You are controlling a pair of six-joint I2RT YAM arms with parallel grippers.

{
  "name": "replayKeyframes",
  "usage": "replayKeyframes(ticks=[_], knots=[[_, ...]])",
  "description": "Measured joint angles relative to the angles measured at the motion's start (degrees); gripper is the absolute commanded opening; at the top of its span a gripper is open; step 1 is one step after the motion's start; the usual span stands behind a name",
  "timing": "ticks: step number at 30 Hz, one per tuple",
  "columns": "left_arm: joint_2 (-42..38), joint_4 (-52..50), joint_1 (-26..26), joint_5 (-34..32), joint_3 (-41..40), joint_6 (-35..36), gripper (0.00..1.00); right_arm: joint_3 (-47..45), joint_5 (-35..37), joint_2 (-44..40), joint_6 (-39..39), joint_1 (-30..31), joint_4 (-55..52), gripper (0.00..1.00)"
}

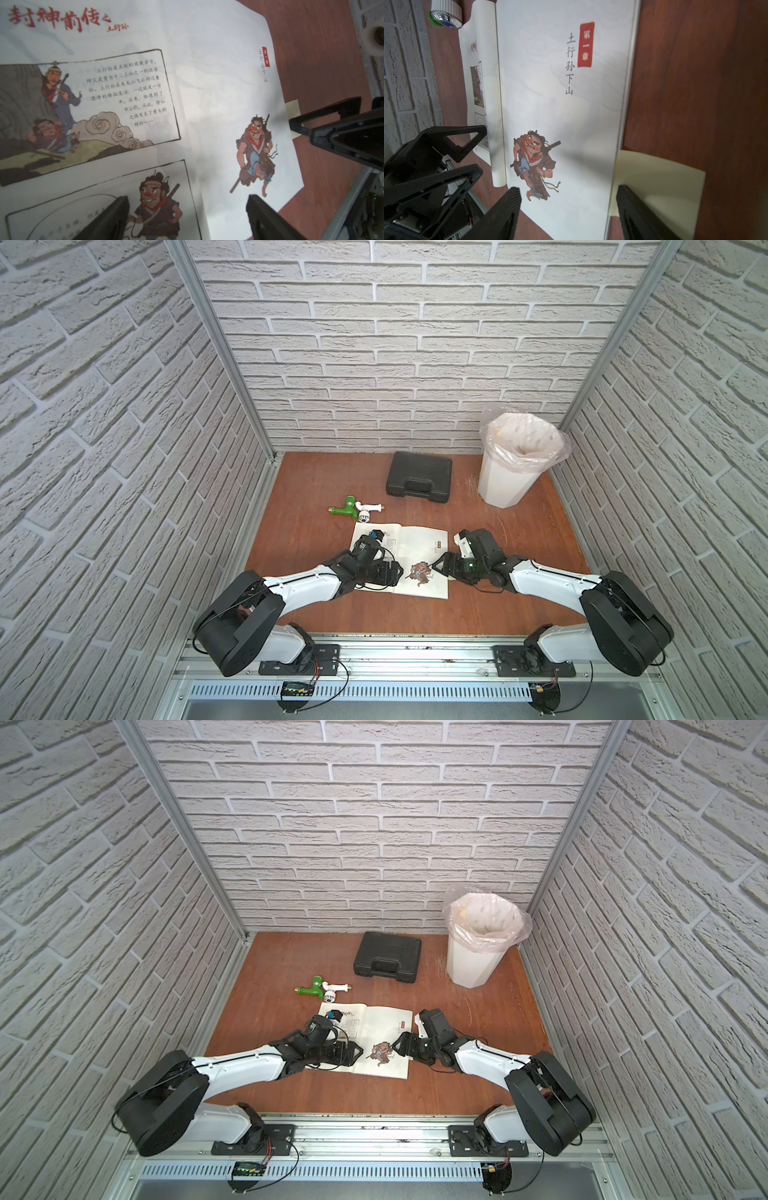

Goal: Peel off the used sticky note
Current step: Turn the page of the book at the center of the board.

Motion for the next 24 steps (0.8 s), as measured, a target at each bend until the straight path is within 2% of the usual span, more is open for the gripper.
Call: replayKeyframes(ticks=[24], knots=[[1.7, 4.9, 0.3, 0.4, -0.5, -0.8, 0.92, 0.2, -0.9, -2.5, 2.4, 1.6, 0.0, 0.78]])
